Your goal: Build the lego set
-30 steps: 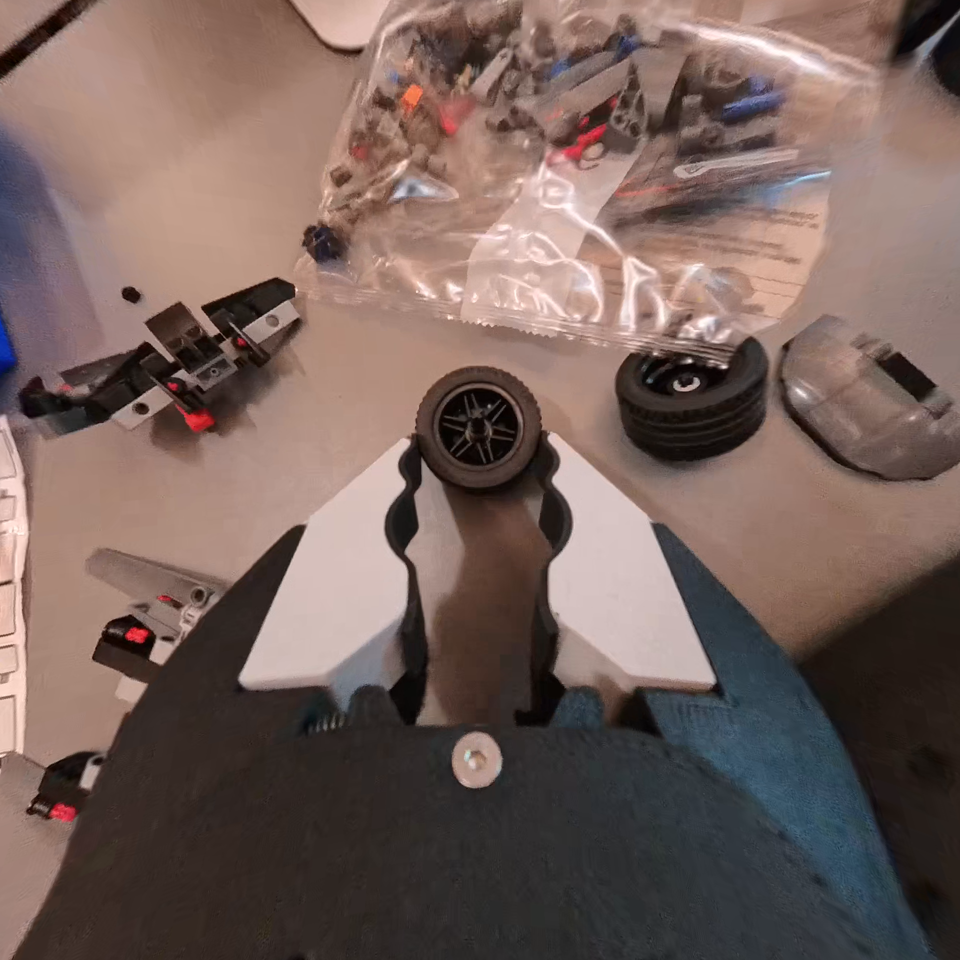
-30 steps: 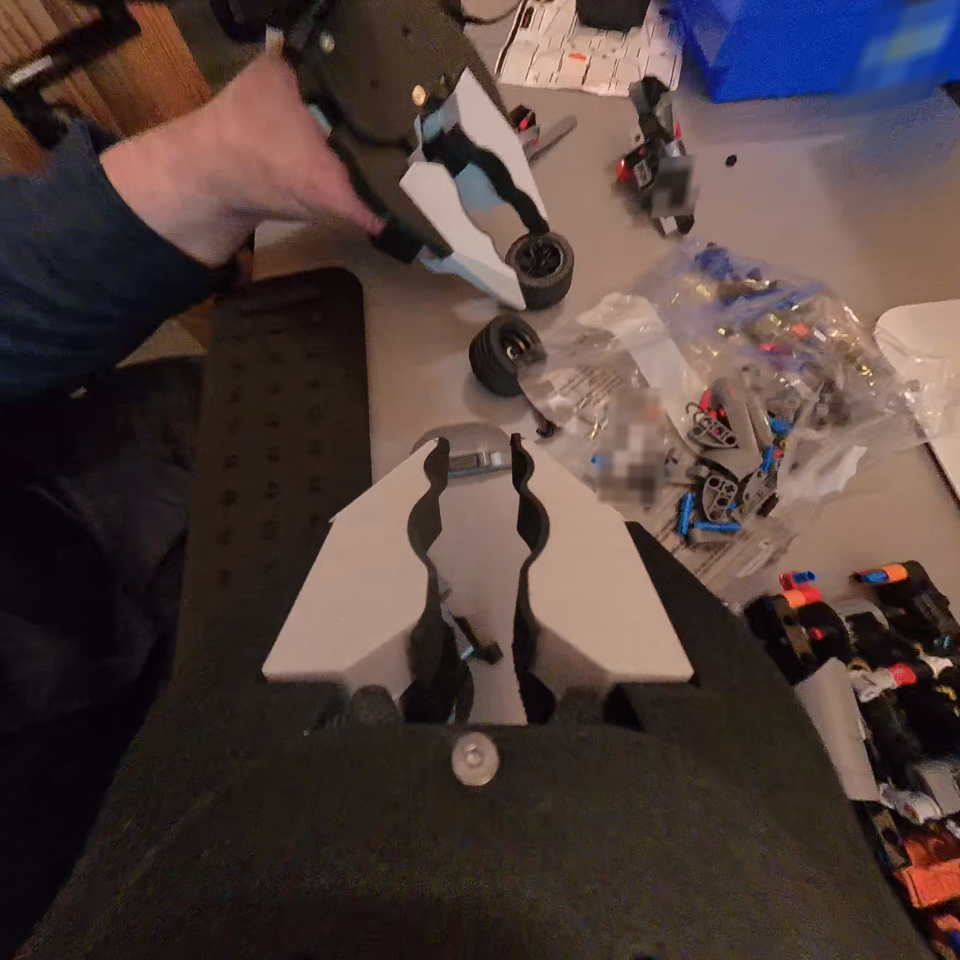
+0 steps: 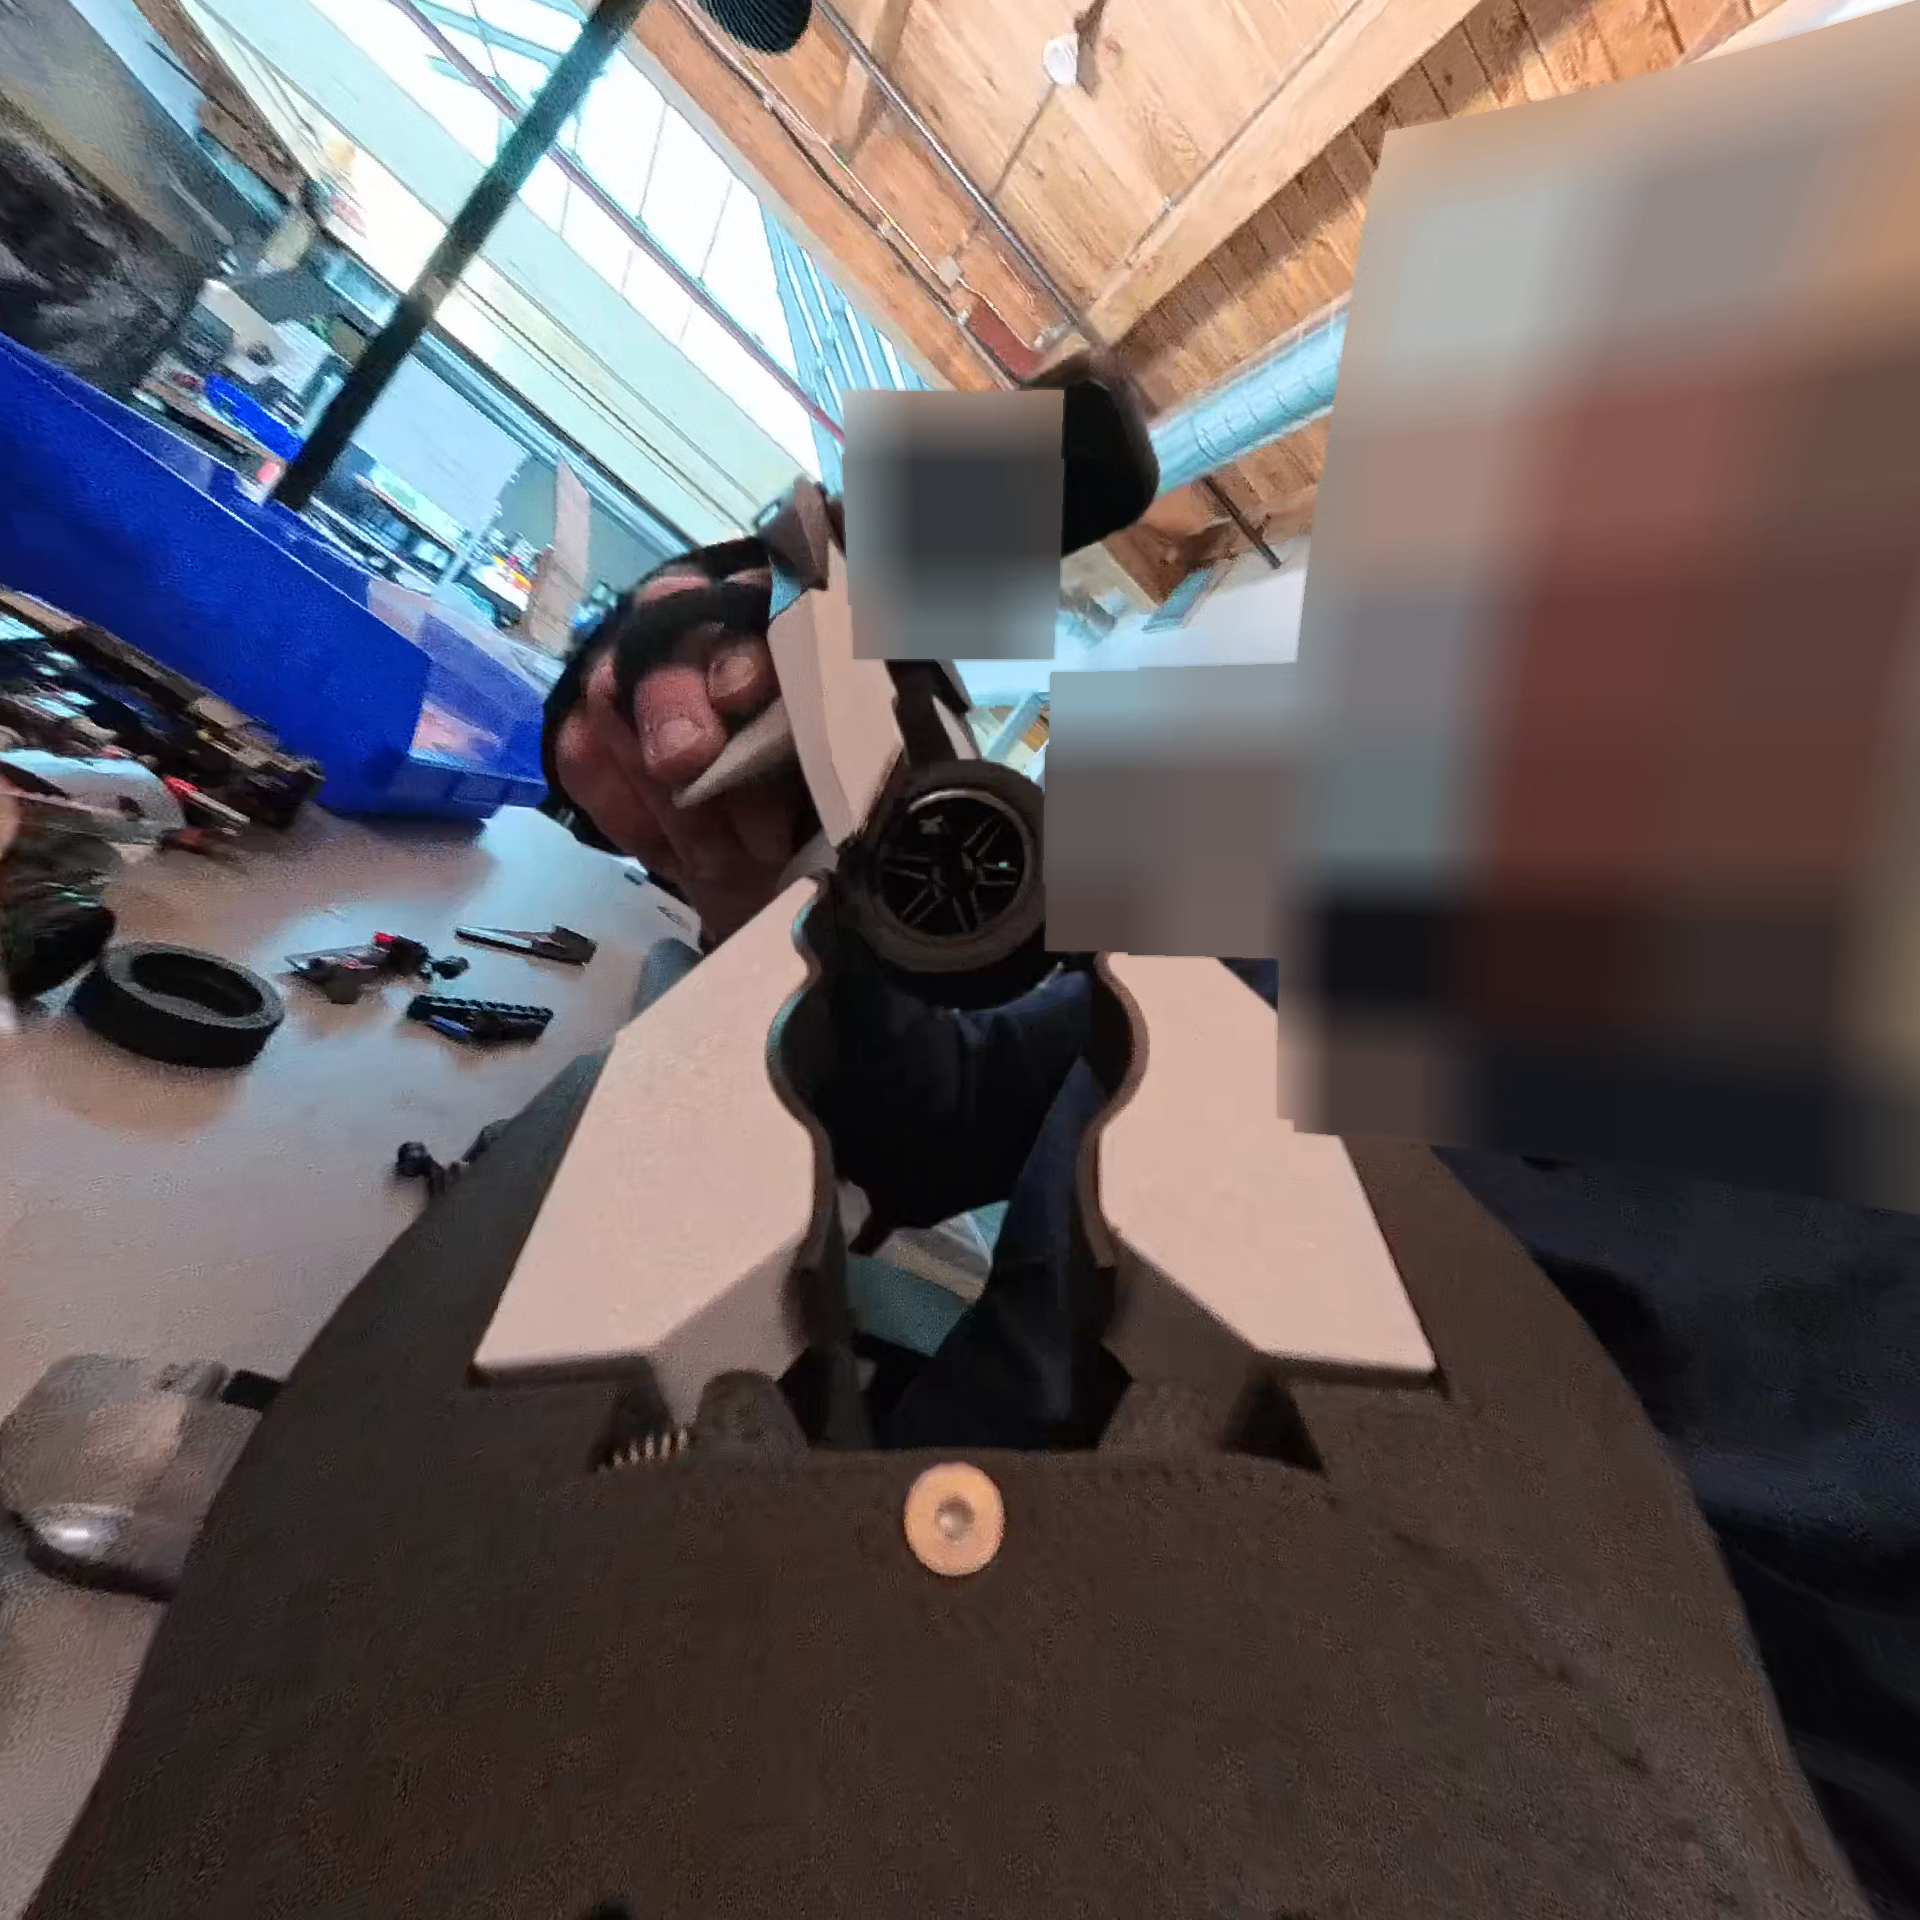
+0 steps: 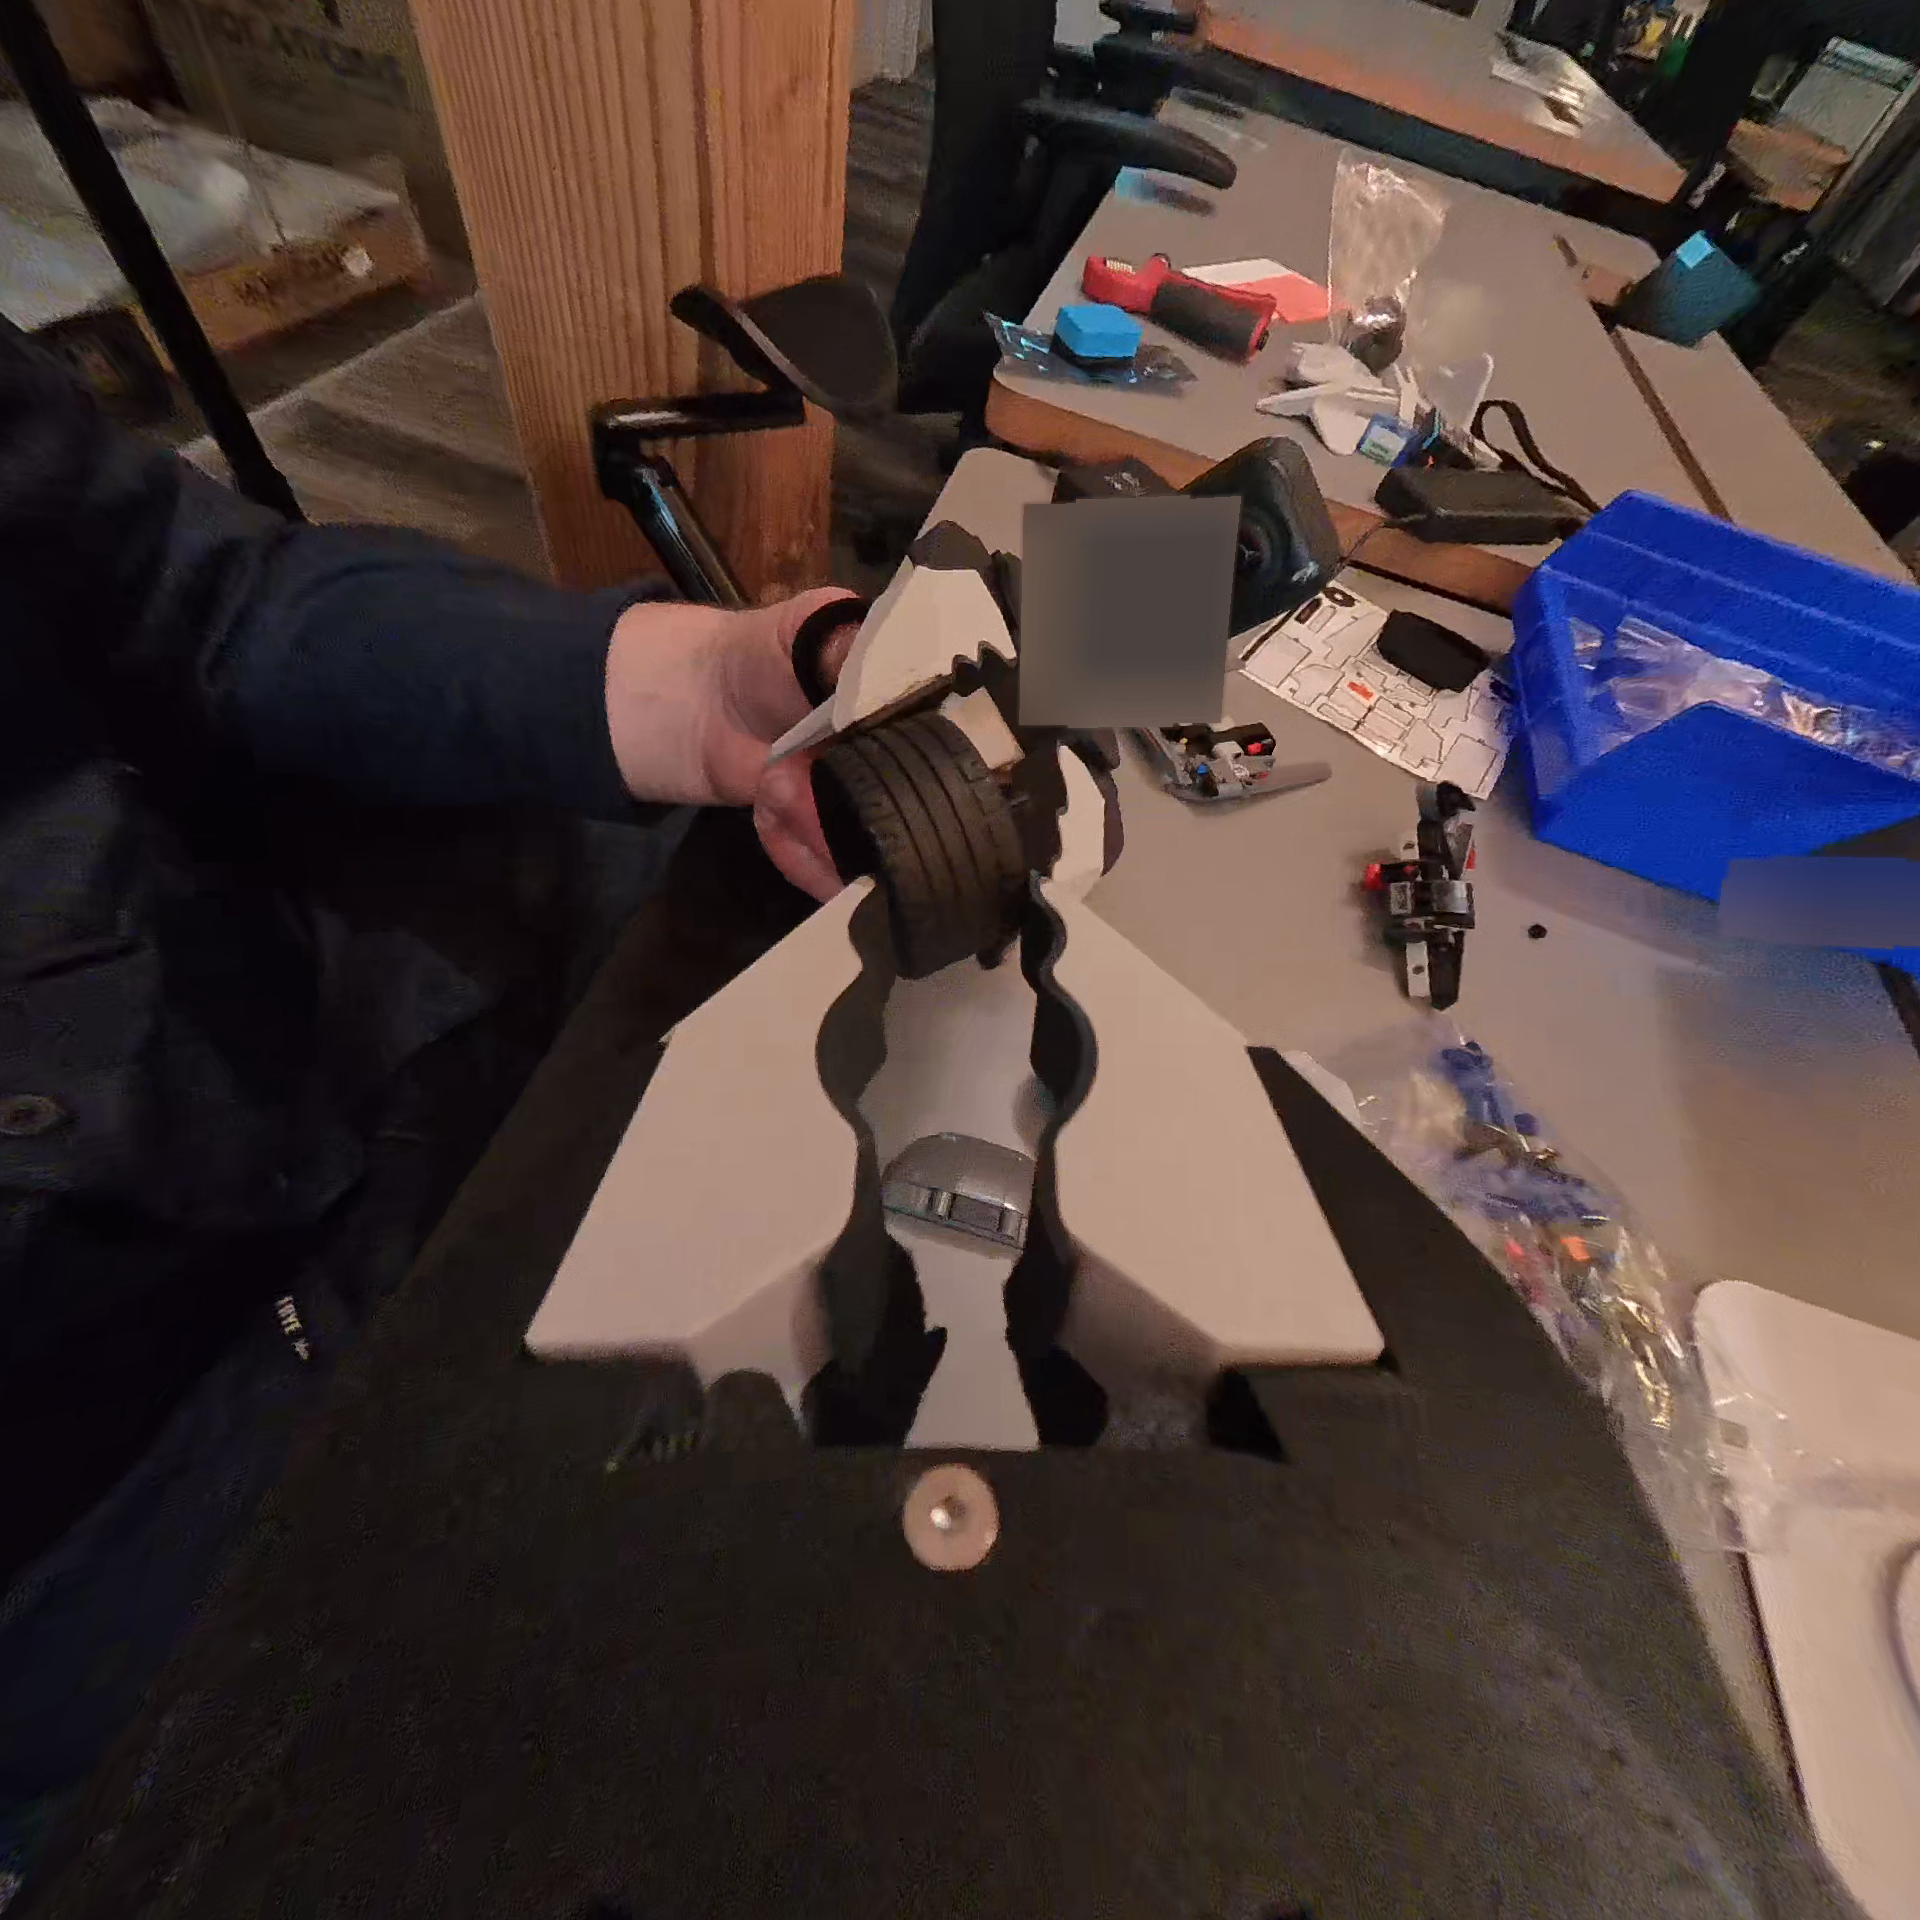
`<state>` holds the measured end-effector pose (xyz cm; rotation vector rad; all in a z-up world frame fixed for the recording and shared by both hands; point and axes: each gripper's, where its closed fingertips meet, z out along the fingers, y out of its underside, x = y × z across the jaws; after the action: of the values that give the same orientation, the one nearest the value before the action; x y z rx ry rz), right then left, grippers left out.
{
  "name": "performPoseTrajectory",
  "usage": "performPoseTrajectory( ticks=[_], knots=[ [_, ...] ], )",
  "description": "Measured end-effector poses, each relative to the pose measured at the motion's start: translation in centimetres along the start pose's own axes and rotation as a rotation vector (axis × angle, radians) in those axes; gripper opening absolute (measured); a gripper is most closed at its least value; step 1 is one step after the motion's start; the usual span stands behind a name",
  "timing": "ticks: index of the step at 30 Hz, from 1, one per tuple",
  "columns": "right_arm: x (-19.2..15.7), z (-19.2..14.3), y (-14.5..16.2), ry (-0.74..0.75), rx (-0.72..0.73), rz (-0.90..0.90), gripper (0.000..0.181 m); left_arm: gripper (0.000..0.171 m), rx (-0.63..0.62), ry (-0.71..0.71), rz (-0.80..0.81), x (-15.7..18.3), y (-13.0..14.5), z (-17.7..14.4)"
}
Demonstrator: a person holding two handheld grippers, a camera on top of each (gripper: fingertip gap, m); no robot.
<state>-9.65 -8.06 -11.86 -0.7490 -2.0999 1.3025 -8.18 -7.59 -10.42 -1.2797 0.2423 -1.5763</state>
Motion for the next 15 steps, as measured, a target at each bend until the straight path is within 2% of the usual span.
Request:
performPoseTrajectory(
  ticks=[2,6,7,8,10,11,13,15],
  knots=[
    [0.6,-0.1,0.5,0.022,-0.007,0.044,0.021,0.049,0.003,-0.091,0.036,-0.8,-0.2,-0.2],
    [2.5,0.1,1.9,0.062,-0.037,0.234,0.021,0.057,0.038,-0.393,0.271,-2.4,-1.6,-2.2],
    [2.6,0.3,2.1,0.050,-0.038,0.265,0.021,0.050,0.018,-0.450,0.345,-2.3,-1.6,-2.3],
    [2.4,0.6,2.1,0.031,-0.037,0.276,0.021,0.047,-0.032,-0.514,0.418,-2.4,-1.2,-2.3],
    [2.7,1.4,2.5,0.050,-0.059,0.303,0.021,0.037,-0.223,-0.704,0.526,-4.5,0.4,-2.6],
    [2.9,1.6,2.5,0.064,-0.057,0.309,0.022,0.025,-0.266,-0.748,0.570,-4.8,0.8,-2.6],
    [2.9,1.9,2.1,0.053,-0.028,0.321,0.022,0.022,-0.265,-0.784,0.586,-4.9,0.6,-2.9],
    [2.5,1.9,1.6,0.016,0.011,0.329,0.022,0.022,-0.222,-0.717,0.526,-4.3,0.5,-2.8]
  ],
)
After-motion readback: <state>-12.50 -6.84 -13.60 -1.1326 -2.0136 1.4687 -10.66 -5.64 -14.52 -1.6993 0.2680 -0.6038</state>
